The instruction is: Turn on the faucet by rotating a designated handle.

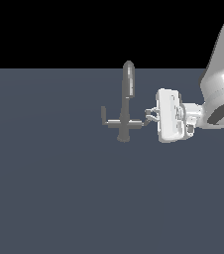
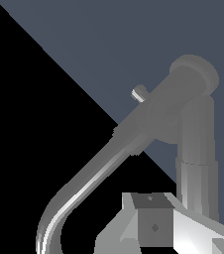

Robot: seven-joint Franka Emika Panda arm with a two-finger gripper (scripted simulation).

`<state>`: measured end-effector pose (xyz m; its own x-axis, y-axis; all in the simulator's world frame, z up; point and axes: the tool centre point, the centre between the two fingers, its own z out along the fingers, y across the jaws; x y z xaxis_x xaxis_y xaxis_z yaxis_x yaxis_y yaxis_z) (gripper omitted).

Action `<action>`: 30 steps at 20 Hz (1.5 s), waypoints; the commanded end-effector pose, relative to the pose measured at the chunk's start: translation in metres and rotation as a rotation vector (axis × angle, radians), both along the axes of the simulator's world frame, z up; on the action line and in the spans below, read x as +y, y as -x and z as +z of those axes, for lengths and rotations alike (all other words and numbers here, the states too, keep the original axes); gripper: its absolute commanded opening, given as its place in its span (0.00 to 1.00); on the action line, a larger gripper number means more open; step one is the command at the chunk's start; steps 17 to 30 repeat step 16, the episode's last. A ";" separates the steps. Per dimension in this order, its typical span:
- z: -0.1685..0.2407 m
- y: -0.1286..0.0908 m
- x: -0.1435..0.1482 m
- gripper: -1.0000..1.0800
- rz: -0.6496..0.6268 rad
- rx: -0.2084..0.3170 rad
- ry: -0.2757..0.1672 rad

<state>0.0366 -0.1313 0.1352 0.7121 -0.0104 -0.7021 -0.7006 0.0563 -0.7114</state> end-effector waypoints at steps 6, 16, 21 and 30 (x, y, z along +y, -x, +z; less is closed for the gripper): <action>-0.009 0.024 0.001 0.00 0.007 0.011 -0.007; -0.056 0.042 0.002 0.00 0.008 0.010 -0.007; -0.056 0.042 0.002 0.00 0.008 0.010 -0.007; -0.056 0.042 0.002 0.00 0.008 0.010 -0.007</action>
